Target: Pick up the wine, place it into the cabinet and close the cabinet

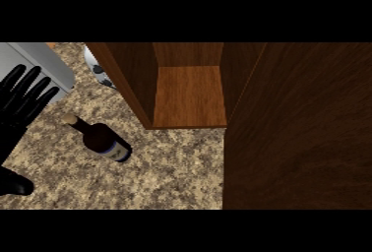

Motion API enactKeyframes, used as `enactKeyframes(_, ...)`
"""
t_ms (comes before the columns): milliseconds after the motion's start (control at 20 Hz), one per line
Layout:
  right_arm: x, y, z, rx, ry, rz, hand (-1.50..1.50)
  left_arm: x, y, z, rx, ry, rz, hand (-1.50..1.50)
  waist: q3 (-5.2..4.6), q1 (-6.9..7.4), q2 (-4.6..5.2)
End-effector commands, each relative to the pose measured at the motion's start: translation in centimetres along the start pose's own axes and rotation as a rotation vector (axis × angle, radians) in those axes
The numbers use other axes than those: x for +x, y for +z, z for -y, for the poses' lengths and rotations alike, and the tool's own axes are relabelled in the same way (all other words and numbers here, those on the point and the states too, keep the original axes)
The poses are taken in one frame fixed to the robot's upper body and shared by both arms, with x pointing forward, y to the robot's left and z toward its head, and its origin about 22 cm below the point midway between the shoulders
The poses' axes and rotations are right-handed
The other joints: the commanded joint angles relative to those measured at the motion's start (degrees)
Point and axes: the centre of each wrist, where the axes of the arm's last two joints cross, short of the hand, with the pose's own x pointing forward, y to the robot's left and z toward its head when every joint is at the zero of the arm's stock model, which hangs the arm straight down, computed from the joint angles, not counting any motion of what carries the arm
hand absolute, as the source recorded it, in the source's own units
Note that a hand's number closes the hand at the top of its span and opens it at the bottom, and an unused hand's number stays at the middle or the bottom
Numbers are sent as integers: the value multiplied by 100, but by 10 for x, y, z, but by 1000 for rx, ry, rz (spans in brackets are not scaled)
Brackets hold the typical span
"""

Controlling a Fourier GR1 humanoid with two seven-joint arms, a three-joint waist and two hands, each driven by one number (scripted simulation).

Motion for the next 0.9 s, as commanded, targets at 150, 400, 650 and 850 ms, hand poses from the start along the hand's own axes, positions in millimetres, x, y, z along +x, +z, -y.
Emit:
enactKeyframes(150,35,18,-12,51,-57,58,-150,-56,-15,-11,106,-57,20,-150,-4,7,6)
enactKeyframes(400,28,18,0,49,-56,79,-150,-71,-26,-41,147,-90,4,-150,-1,21,12)
enactKeyframes(650,34,31,-9,59,-74,68,-150,-101,-22,-46,122,-77,-65,-150,0,-3,-8)
enactKeyframes(850,33,20,-3,44,-66,58,-150,-131,-8,-63,94,-70,-102,-150,-4,65,5)
